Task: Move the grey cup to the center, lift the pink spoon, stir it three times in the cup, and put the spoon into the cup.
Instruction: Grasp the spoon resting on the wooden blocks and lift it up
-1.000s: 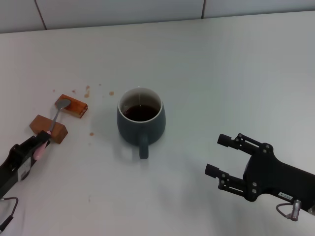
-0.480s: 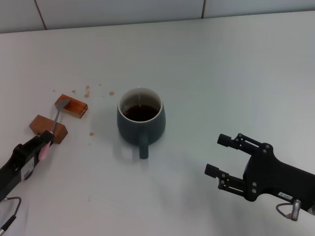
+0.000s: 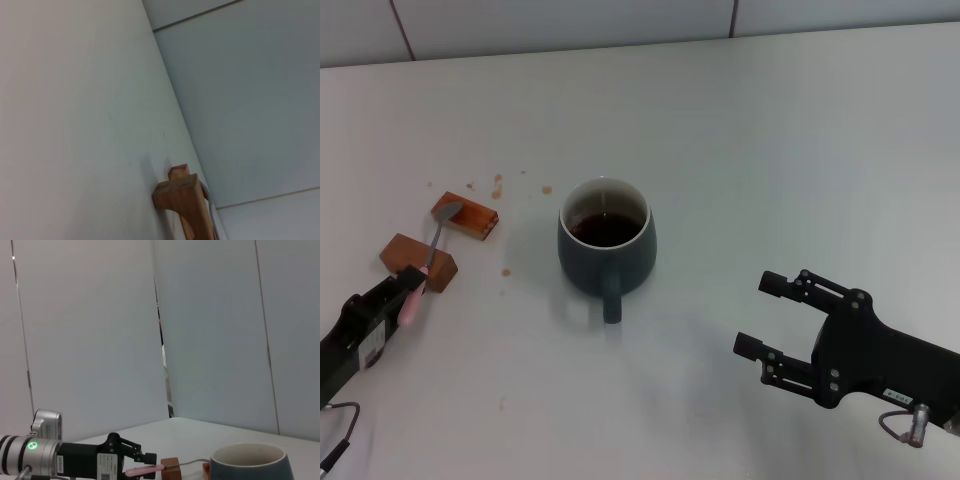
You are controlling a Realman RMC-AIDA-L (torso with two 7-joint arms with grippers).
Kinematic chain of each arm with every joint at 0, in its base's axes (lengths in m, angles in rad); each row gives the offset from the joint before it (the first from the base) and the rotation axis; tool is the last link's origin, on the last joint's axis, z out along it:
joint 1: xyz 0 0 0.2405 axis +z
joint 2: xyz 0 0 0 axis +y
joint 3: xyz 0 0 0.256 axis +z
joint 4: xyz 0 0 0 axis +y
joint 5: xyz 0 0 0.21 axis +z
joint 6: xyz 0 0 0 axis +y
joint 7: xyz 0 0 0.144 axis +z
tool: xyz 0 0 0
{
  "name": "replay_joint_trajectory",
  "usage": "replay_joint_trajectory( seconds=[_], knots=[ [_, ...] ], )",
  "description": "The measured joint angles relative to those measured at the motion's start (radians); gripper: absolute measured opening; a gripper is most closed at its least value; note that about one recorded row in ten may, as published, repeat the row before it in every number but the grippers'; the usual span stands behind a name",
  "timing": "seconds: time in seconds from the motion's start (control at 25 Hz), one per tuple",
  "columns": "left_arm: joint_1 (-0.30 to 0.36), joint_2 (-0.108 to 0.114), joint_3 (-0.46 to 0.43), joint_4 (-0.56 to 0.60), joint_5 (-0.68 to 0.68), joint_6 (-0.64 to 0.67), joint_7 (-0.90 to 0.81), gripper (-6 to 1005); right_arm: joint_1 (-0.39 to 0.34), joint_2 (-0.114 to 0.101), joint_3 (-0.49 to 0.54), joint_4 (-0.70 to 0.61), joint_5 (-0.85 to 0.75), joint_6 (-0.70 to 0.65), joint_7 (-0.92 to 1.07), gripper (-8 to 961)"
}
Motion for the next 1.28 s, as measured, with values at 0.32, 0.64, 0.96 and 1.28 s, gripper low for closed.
replay_joint_trajectory(
  seconds=[0.32, 0.64, 0.96, 1.28],
  knots=[
    [0.003, 0.000, 0.000, -0.010, -0.001, 0.006, -0.004, 389, 0.000, 0.000, 0.000, 0.000, -0.001, 0.000, 0.000, 757],
    [0.005, 0.001, 0.003, -0.014, -0.001, 0.007, -0.017, 456, 0.001, 0.000, -0.002, 0.001, -0.001, 0.000, 0.000, 757],
    [0.004, -0.001, 0.004, -0.026, 0.004, 0.009, -0.019, 461, 0.002, 0.000, -0.002, 0.000, -0.001, 0.000, 0.000, 758],
    [0.000, -0.002, 0.005, -0.026, 0.006, 0.009, -0.017, 434, 0.002, 0.000, -0.001, 0.000, -0.001, 0.000, 0.000, 758]
  ],
)
